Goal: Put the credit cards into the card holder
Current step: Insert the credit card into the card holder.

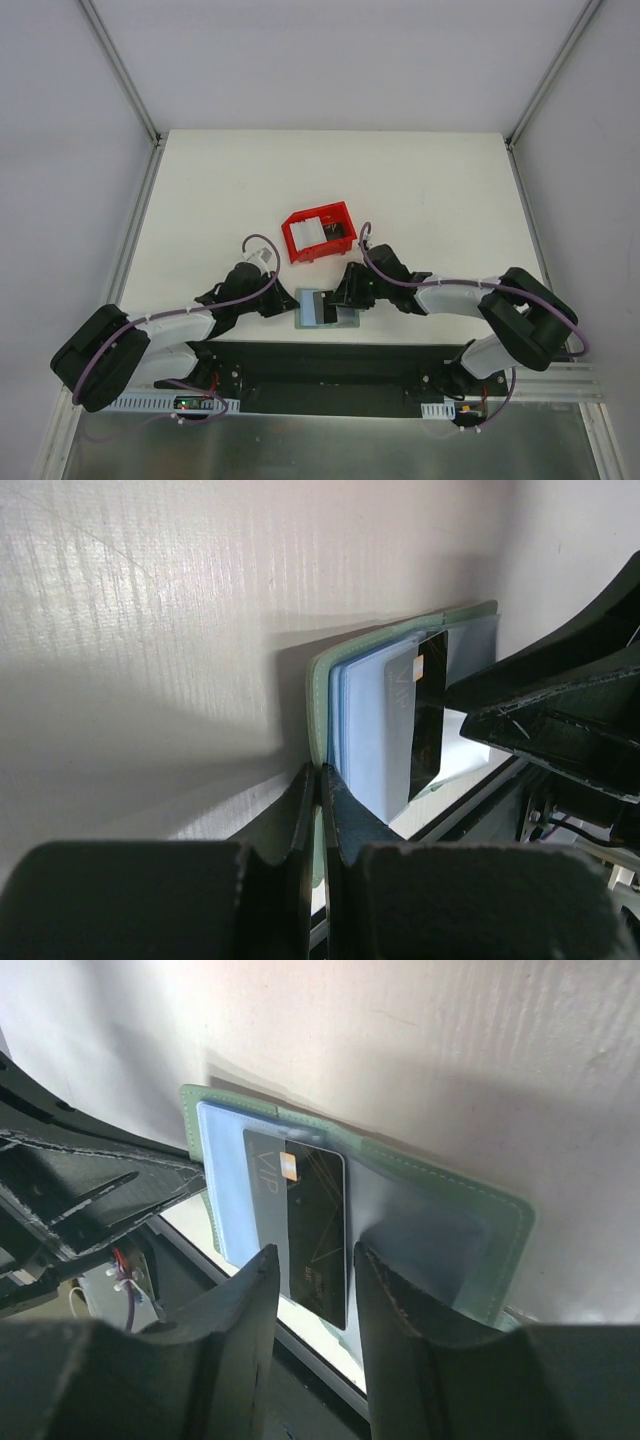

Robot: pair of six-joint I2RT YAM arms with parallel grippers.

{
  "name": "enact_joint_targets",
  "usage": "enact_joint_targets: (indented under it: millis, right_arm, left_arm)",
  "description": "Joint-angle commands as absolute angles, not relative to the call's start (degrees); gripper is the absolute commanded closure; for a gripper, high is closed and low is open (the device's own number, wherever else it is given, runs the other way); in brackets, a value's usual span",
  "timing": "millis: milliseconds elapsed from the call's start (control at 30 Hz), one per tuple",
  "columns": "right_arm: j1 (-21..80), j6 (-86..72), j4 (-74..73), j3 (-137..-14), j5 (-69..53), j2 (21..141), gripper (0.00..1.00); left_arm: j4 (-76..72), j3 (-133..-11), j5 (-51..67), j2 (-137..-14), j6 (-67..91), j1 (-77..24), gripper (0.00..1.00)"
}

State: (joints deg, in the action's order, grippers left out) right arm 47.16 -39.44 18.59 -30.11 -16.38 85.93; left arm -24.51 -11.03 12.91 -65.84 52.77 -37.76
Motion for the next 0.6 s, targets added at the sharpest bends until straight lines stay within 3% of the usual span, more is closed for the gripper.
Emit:
enact_joint_targets:
  millis: [0, 567]
  right_arm:
    - [47.5, -36.1, 10.7, -32.3, -13.9, 84.1, 0.61]
    - [51.9, -38.9, 12.3, -38.8, -18.6, 89.5, 0.61]
  left_arm:
    - [-24.9, -10.4, 11.9, -63.6, 53.4, -37.3, 1.00]
    - [-25.2, -9.1, 10.7, -62.3, 56.1, -37.4, 1.00]
